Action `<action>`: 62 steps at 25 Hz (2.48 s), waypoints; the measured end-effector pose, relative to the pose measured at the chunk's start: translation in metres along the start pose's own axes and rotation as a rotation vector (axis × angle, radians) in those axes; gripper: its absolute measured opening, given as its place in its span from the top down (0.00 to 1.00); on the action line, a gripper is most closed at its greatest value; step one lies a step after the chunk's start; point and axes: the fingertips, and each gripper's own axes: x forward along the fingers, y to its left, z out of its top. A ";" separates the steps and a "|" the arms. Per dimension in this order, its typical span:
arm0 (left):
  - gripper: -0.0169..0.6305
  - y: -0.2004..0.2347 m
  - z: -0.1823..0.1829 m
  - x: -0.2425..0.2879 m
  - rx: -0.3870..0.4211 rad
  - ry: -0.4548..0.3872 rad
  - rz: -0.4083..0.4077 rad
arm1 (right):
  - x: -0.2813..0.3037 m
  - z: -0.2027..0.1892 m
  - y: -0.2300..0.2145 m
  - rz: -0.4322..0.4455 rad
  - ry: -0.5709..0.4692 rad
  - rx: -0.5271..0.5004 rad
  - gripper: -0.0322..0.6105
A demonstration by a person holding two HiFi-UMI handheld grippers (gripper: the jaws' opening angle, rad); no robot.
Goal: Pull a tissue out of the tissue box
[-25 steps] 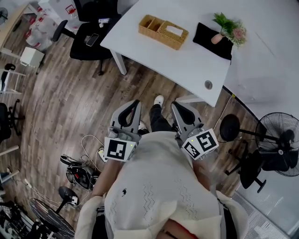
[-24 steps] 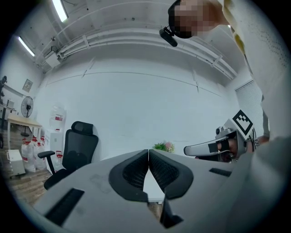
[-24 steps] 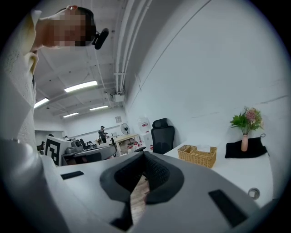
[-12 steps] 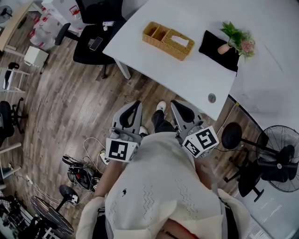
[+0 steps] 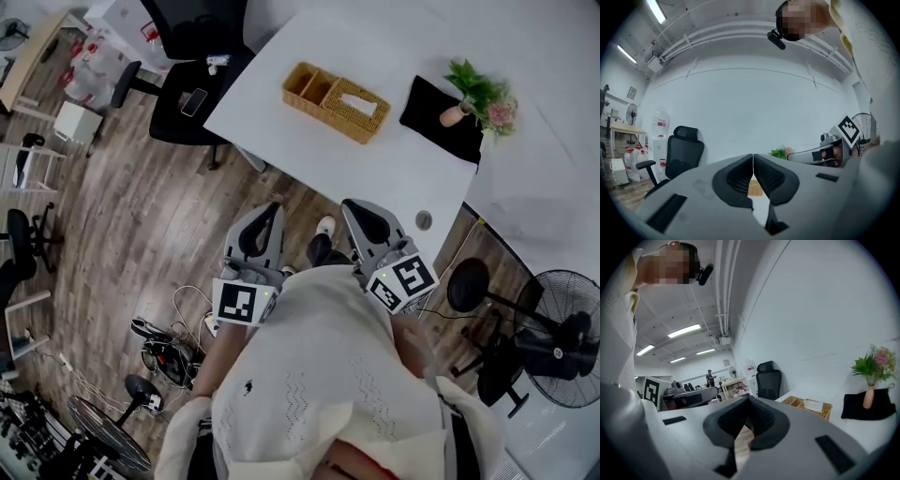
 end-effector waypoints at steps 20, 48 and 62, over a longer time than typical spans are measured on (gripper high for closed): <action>0.95 -0.023 -0.003 0.127 0.081 0.016 -0.090 | -0.003 0.020 -0.119 -0.082 -0.006 0.044 0.95; 0.95 -0.042 -0.011 0.208 0.126 0.052 -0.261 | -0.017 0.032 -0.186 -0.258 -0.046 0.086 0.95; 0.95 -0.007 -0.014 0.251 0.126 0.104 -0.437 | 0.016 0.044 -0.197 -0.430 -0.063 0.135 0.95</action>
